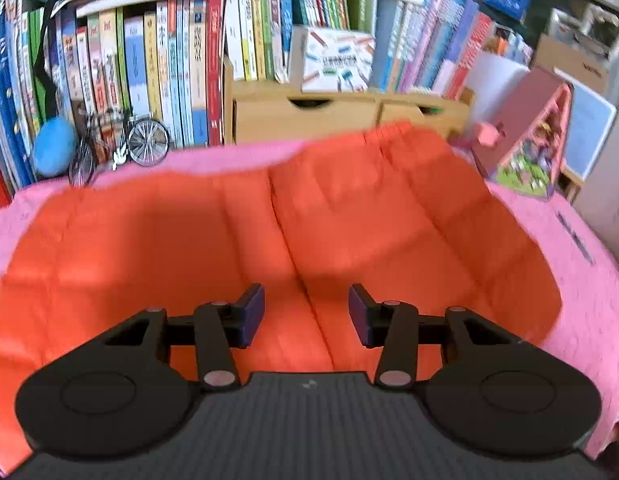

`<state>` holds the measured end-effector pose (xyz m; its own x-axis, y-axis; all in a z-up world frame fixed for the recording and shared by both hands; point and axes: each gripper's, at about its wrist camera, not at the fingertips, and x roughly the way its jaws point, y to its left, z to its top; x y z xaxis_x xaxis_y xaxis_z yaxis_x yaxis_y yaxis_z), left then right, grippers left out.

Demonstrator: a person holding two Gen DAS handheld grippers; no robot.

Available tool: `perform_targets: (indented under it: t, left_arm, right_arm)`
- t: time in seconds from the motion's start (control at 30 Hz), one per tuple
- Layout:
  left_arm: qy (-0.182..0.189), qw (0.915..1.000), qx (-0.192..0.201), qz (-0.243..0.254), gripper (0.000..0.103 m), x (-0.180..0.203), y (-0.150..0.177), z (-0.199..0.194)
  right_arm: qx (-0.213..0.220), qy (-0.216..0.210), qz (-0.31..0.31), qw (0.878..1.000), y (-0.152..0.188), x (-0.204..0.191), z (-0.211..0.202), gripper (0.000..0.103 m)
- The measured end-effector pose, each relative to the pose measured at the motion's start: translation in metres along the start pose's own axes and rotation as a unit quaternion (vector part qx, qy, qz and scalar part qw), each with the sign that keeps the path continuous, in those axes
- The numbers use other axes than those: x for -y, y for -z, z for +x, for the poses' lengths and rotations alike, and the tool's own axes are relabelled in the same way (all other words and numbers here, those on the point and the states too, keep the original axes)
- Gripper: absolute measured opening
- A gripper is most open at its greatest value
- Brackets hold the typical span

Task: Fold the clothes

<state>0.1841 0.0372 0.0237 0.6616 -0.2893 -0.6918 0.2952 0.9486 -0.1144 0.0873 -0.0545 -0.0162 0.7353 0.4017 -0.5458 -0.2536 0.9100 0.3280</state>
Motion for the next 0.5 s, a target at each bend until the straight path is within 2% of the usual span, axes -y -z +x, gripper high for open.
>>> perform_targets:
  t: [0.1, 0.23, 0.5]
  left_arm:
    - [-0.014, 0.9995, 0.001, 0.029, 0.044, 0.009, 0.018, -0.002]
    - [-0.014, 0.9994, -0.015, 0.028, 0.044, 0.008, 0.032, 0.003]
    - [-0.031, 0.9991, -0.021, 0.020, 0.043, 0.003, 0.030, 0.015]
  right_arm:
    - [0.000, 0.000, 0.001, 1.000, -0.001, 0.001, 0.000, 0.043]
    - [0.000, -0.001, 0.000, 1.000, -0.002, 0.002, 0.001, 0.044]
    - [0.000, -0.001, -0.003, 1.000, -0.006, 0.001, 0.003, 0.046]
